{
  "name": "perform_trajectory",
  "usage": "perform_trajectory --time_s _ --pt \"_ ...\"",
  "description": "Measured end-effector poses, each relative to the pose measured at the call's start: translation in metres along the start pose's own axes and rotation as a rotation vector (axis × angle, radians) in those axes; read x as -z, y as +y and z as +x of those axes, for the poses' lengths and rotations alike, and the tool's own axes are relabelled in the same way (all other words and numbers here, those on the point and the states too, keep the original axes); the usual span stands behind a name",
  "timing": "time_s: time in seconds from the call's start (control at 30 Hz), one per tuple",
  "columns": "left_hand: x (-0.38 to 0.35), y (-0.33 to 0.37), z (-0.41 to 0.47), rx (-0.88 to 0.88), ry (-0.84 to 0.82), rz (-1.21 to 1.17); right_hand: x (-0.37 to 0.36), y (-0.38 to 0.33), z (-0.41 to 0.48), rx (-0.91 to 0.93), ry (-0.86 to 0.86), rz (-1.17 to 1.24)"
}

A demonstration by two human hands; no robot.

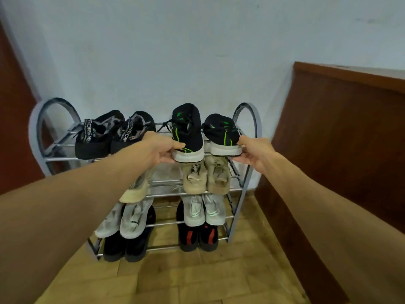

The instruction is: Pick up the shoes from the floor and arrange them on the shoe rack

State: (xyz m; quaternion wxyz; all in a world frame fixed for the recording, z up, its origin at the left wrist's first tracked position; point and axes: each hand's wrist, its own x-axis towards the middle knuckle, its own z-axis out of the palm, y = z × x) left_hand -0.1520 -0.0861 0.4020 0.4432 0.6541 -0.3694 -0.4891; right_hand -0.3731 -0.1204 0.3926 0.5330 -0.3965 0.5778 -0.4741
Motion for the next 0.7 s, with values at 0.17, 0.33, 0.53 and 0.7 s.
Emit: perform_trajectory --time_s 0.17,0.33,0.53,0.7 --pt "-0.021 0.003 0.029 0.008 -0.022 -0.003 0.004 0.012 0.030 0.041 0.028 0.042" --pt "-0.034 0.004 0.040 -0.029 0.001 -0.009 -0.004 0.020 0.034 0.072 0.035 -0.068" --pt "-0.039 0.001 0.032 -0.042 0.009 0.051 -0.003 0.026 0.023 0.101 -0.016 -0.293" --pt "-0.032 0.002 -0.005 -0.054 -0.030 0.185 0.008 0.036 -0.002 0.290 0.072 -0.549"
